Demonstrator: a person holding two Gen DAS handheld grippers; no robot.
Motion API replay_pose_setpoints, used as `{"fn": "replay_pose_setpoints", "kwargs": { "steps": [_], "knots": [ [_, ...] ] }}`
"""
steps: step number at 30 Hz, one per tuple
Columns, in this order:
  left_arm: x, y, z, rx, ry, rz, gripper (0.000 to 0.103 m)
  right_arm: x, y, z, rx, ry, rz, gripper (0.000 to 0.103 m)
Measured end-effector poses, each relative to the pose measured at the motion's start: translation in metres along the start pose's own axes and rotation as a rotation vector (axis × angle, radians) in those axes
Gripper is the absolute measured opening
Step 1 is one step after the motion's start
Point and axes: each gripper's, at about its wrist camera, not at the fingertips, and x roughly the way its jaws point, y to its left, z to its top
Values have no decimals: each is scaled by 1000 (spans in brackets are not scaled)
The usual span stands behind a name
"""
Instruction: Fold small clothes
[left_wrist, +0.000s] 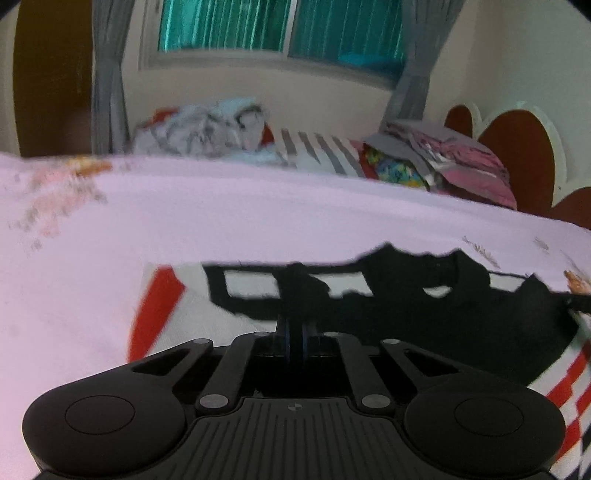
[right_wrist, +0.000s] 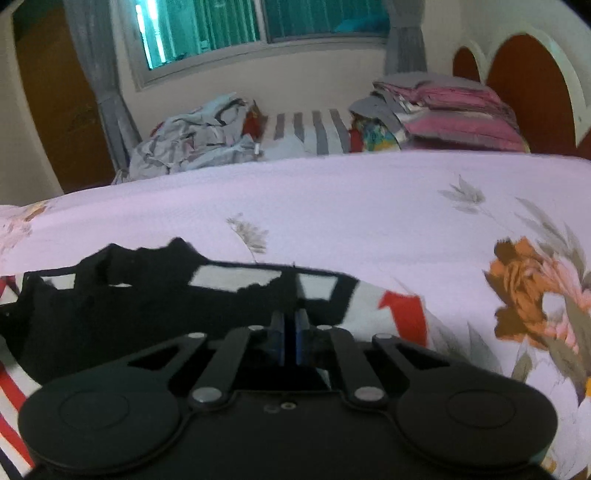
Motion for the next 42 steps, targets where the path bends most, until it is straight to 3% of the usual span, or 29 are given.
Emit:
{"fn": "replay_pose_setpoints", "kwargs": {
  "steps": [2, 4, 7, 9, 11, 12, 14, 15, 16, 21, 24, 28, 31, 37, 42],
  "knots": [
    [-5, 9, 6, -42, -57, 39, 5, -6, -2, 5, 6, -50, -28, 5],
    [-2, 17, 8, -72, -63, 69, 4, -5, -7, 5, 24, -64, -54, 5],
    [8, 16, -3, -33, -20, 89, 4, 14, -12, -8, 44, 12, -82, 5],
    [7, 13, -7, -23, -31, 97, 5, 15, -11, -11, 29, 13, -82, 6],
    [5, 15, -4, -55, -24, 89, 5, 11, -14, -6, 60, 19, -66, 13],
    [2, 16, -3, -55, -23, 89, 7, 6, -16, -4, 81, 12, -54, 23],
    [-7, 15, 0, -41, -29, 109, 26, -5, -14, -2, 92, -11, -36, 25],
    [-12, 15, 0, -46, -38, 123, 54, -11, -13, 0, 90, -18, -22, 25],
    [-19, 14, -1, -51, -57, 124, 69, -16, -9, 2, 84, -25, -3, 25],
    [-47, -9, -5, 0, -81, 33, 69, -27, 29, -1, 15, -7, 109, 25],
    [-51, -33, -11, 43, -44, -38, 69, -28, 50, -8, -12, 10, 152, 25],
    [-50, -56, -26, 97, 1, -57, 69, -30, 69, -22, -44, 39, 177, 24],
    [-46, -52, -41, 105, 55, -32, 69, -33, 72, -34, -80, 55, 151, 25],
    [-58, -32, -53, 93, 52, -1, 69, -45, 51, -50, -110, 47, 39, 25],
    [-66, -23, -52, 63, 73, 10, 69, -58, 48, -51, -73, 59, 4, 26]
  ]
}}
